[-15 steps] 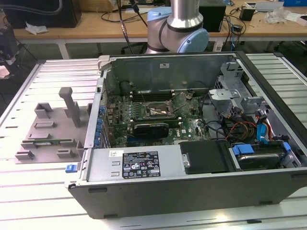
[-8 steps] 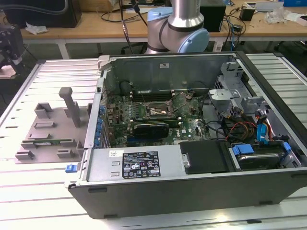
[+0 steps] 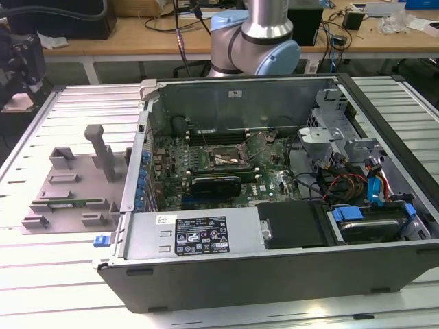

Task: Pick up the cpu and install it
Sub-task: 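Pick up the cpu and move it towards the insertion slot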

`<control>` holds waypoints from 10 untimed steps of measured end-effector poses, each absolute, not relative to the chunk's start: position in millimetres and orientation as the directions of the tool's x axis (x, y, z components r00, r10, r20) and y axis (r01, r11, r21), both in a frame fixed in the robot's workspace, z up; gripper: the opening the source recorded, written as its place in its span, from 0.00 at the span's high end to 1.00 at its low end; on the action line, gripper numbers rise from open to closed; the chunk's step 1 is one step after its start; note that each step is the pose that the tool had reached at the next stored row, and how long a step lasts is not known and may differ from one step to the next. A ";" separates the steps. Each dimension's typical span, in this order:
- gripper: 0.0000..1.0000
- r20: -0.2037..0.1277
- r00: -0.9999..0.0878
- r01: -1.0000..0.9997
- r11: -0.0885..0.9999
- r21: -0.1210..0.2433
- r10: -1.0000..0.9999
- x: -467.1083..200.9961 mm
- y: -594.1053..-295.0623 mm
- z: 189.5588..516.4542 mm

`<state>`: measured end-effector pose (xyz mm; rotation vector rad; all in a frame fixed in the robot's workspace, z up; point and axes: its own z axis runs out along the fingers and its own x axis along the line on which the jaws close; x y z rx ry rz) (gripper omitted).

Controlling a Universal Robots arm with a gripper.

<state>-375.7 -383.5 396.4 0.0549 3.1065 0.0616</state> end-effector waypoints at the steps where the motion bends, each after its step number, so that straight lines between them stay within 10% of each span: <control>1: 0.45 -0.033 -0.999 0.035 0.999 0.040 0.036 -373.4 -383.5 396.4; 10: 0.45 -0.033 -0.999 0.035 0.999 0.040 0.036 -341.3 -383.5 396.4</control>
